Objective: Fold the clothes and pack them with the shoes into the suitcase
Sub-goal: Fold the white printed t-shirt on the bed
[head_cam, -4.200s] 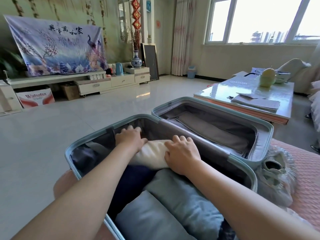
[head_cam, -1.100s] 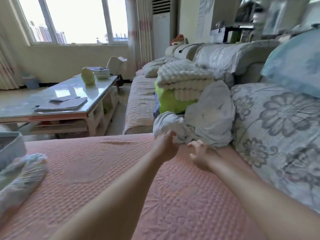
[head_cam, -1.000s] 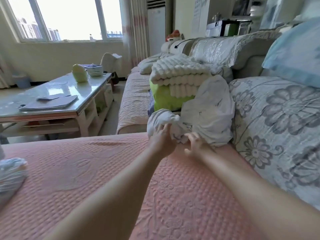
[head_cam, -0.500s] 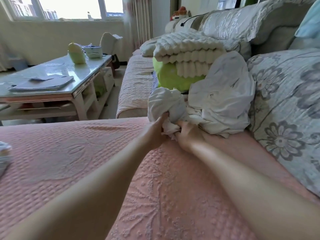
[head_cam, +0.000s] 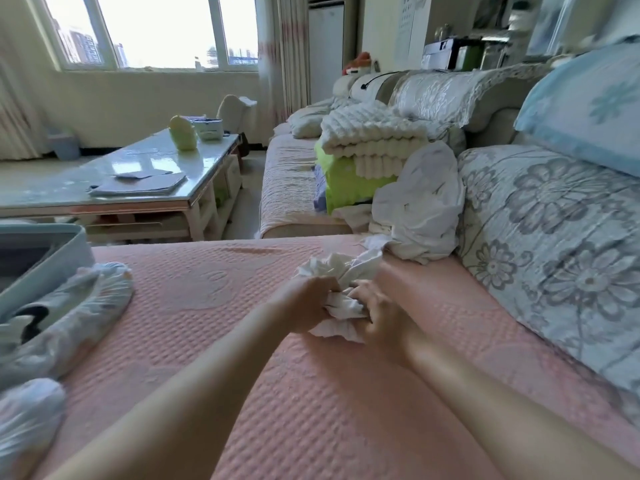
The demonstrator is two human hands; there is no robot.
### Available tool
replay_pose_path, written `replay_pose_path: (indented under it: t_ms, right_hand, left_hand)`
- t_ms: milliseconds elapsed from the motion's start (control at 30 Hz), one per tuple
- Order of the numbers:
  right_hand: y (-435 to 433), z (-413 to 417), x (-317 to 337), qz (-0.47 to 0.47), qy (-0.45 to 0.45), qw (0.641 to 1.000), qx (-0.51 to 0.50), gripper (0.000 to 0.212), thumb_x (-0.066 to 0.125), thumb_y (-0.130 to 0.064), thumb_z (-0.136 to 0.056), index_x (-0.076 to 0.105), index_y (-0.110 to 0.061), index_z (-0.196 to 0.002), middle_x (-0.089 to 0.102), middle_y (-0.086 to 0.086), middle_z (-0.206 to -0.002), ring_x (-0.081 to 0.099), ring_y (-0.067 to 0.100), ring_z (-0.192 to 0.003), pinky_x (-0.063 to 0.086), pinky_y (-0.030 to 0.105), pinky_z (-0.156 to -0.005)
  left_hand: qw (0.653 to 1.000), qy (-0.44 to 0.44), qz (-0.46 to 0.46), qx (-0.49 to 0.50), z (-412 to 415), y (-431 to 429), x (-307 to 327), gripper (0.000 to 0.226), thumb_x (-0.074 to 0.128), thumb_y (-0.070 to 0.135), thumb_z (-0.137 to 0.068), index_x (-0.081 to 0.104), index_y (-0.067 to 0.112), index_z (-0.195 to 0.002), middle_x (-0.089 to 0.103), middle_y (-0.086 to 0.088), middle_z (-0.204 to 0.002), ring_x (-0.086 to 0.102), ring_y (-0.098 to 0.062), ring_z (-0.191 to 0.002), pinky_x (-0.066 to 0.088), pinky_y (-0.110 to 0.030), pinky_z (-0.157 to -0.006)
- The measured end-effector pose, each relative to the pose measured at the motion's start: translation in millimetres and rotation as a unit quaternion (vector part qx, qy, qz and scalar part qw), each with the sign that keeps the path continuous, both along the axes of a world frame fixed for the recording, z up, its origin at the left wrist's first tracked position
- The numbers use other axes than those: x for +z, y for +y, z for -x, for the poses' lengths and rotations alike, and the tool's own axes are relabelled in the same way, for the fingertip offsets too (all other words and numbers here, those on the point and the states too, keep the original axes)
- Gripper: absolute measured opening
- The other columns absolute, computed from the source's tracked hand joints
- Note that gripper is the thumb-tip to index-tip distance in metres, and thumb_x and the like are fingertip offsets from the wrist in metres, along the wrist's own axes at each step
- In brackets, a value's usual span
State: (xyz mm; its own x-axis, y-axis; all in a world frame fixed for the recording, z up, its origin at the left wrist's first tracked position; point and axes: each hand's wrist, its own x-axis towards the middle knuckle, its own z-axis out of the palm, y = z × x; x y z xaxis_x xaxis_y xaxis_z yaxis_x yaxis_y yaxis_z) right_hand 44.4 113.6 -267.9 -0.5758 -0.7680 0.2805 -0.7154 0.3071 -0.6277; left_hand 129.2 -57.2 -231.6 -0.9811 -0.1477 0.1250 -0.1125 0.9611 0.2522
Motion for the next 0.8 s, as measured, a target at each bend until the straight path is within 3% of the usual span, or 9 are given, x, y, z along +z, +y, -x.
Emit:
replay_pose_path:
  t_ms: [100,200,300,400,533,600,667,733,800]
  right_hand:
    - [19.3,-50.5,2.5,-0.049,-0.027,0.998,0.025,0.029,0.071,-0.024,-0.087,0.07,-0.017,-0.115,0.055,-0.001,-0.125,0.06,0.016,-0.111,0.044,0.022,-0.095]
    - [37.2,-100.0,12.4,-0.063,-0.059,0.996,0.026,0.029,0.071,-0.039,-0.079,0.064,-0.032,-0.106,0.055,-0.009,-0.112,0.061,0.011,-0.101,0.048,0.026,-0.09]
    - [53.3,-143.9,26.1,-0.088,-0.068,0.994,0.025,0.063,0.073,-0.046,-0.076,0.044,-0.047,-0.132,0.05,-0.013,-0.13,0.057,0.01,-0.115,0.046,0.024,-0.098]
    - [64.4,-173.1,37.0,-0.173,-0.1,0.979,0.04,0.099,0.079,-0.04,-0.075,0.019,-0.044,-0.154,0.03,-0.008,-0.149,0.043,0.017,-0.135,0.038,0.025,-0.11]
    - [74.7,-196.8,40.7,-0.205,-0.208,0.955,0.059,0.104,0.075,-0.052,-0.073,0.019,-0.036,-0.158,0.023,-0.005,-0.162,0.029,0.014,-0.146,0.032,0.027,-0.116]
    - [79.4,-202.8,40.5,-0.204,-0.17,0.964,0.027,0.091,0.069,-0.039,-0.081,0.021,-0.034,-0.158,0.029,-0.001,-0.161,0.037,0.016,-0.142,0.036,0.02,-0.107]
    - [84.2,-206.8,40.8,-0.231,-0.085,0.969,-0.019,0.085,0.06,-0.025,-0.088,0.014,-0.03,-0.16,0.023,0.003,-0.164,0.035,0.021,-0.145,0.034,0.021,-0.105]
    - [87.9,-205.7,39.5,-0.25,-0.053,0.966,-0.048,0.09,0.057,-0.021,-0.091,0.001,-0.031,-0.161,0.017,0.007,-0.166,0.028,0.023,-0.149,0.029,0.023,-0.109]
    - [86.5,-203.4,34.4,-0.254,-0.074,0.963,-0.057,0.096,0.06,-0.022,-0.089,-0.004,-0.035,-0.16,0.04,0.01,-0.156,0.046,0.026,-0.136,0.037,0.022,-0.099]
  left_hand:
    - [0.998,-0.048,-0.039,0.01,-56.9,11.1,2.9,0.031,0.071,0.027,-0.083,0.063,0.033,-0.113,0.057,0.012,-0.098,0.058,-0.016,-0.088,0.044,-0.026,-0.074]
    - [0.995,-0.083,-0.054,0.011,-106.4,17.6,-0.5,0.034,0.076,0.025,-0.071,0.063,0.036,-0.1,0.063,0.013,-0.092,0.061,-0.017,-0.081,0.053,-0.036,-0.075]
    - [0.984,-0.117,-0.131,0.028,-150.9,36.0,8.5,0.033,0.077,0.023,-0.071,0.06,0.033,-0.097,0.062,0.01,-0.091,0.059,-0.012,-0.079,0.05,-0.029,-0.07]
    - [0.984,-0.161,-0.077,0.024,-192.7,51.0,13.8,0.04,0.08,0.025,-0.076,0.059,0.039,-0.107,0.058,0.015,-0.1,0.056,-0.006,-0.092,0.047,-0.023,-0.085]
    - [0.969,-0.228,-0.099,-0.003,-233.0,60.1,23.0,0.039,0.064,0.004,-0.085,0.065,0.024,-0.118,0.055,0.011,-0.095,0.051,-0.009,-0.087,0.042,-0.017,-0.076]
    - [0.983,-0.143,-0.116,0.017,-237.1,63.2,26.4,0.039,0.056,0.001,-0.088,0.066,0.028,-0.115,0.059,0.004,-0.108,0.05,-0.01,-0.091,0.046,-0.021,-0.085]
    - [0.994,-0.023,-0.092,0.061,-236.9,67.6,24.9,0.044,0.064,0.01,-0.085,0.058,0.04,-0.117,0.05,0.001,-0.134,0.049,-0.018,-0.112,0.046,-0.038,-0.1]
    - [0.995,-0.043,-0.01,0.087,-236.3,70.9,17.6,0.072,0.072,0.028,-0.084,0.037,0.042,-0.145,0.029,0.004,-0.155,0.031,-0.024,-0.137,0.035,-0.043,-0.113]
    - [0.989,-0.109,0.0,0.103,-235.0,74.5,9.3,0.087,0.07,0.04,-0.086,0.017,0.046,-0.153,0.022,0.001,-0.162,0.028,-0.027,-0.144,0.03,-0.041,-0.116]
